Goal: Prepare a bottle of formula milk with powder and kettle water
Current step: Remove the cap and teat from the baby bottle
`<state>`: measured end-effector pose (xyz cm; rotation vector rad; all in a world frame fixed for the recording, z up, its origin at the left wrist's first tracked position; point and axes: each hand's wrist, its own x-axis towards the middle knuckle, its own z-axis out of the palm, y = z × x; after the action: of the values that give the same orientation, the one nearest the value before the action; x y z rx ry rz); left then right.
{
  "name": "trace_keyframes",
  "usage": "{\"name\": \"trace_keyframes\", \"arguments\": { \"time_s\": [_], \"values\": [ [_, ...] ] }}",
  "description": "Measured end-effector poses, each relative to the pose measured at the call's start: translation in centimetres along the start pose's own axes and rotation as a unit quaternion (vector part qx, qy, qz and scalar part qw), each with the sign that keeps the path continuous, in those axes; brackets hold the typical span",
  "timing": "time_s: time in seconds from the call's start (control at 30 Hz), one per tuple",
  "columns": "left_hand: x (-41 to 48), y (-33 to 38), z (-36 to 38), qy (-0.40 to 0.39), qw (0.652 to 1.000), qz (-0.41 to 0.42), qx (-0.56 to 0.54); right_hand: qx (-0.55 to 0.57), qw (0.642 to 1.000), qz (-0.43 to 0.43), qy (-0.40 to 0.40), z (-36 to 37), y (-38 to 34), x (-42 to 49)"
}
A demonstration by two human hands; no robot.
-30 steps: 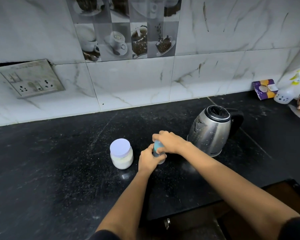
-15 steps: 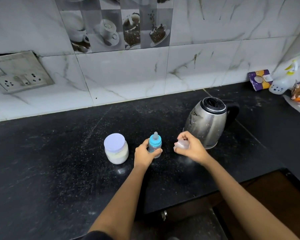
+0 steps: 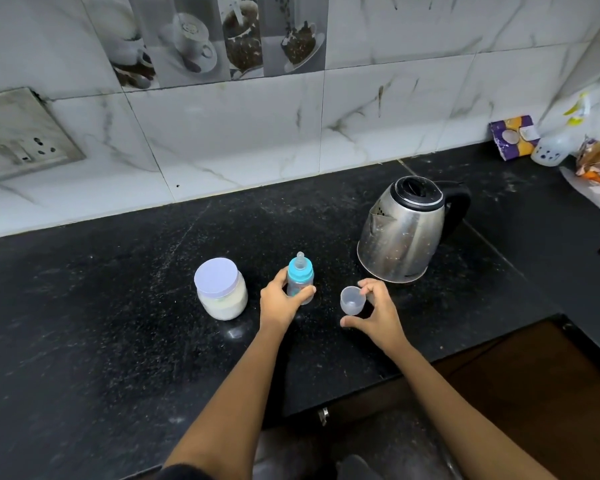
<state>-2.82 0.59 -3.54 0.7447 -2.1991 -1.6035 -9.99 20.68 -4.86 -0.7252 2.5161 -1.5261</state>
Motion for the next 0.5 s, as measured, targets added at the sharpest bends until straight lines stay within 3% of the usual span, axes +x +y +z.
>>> {"name": "trace_keyframes", "arguments": {
  "time_s": [0.13, 0.33, 0.5],
  "values": [
    [-0.3, -0.2, 0.1, 0.004, 1.0, 0.01, -0.016, -0.033, 0.995, -0.063, 0.066, 0.5, -3.8, 1.4],
    [0.0, -0.6, 0.0, 0.006, 1.0, 0.018, -0.008, -0.078, 0.993, 0.011, -0.089, 4.3, -9.3, 6.3],
    [0.2, -0.8, 0.0, 0.006, 1.0, 0.02, 0.0, -0.107, 0.992, 0.038, -0.058, 6.9, -9.8, 7.6]
  ]
}}
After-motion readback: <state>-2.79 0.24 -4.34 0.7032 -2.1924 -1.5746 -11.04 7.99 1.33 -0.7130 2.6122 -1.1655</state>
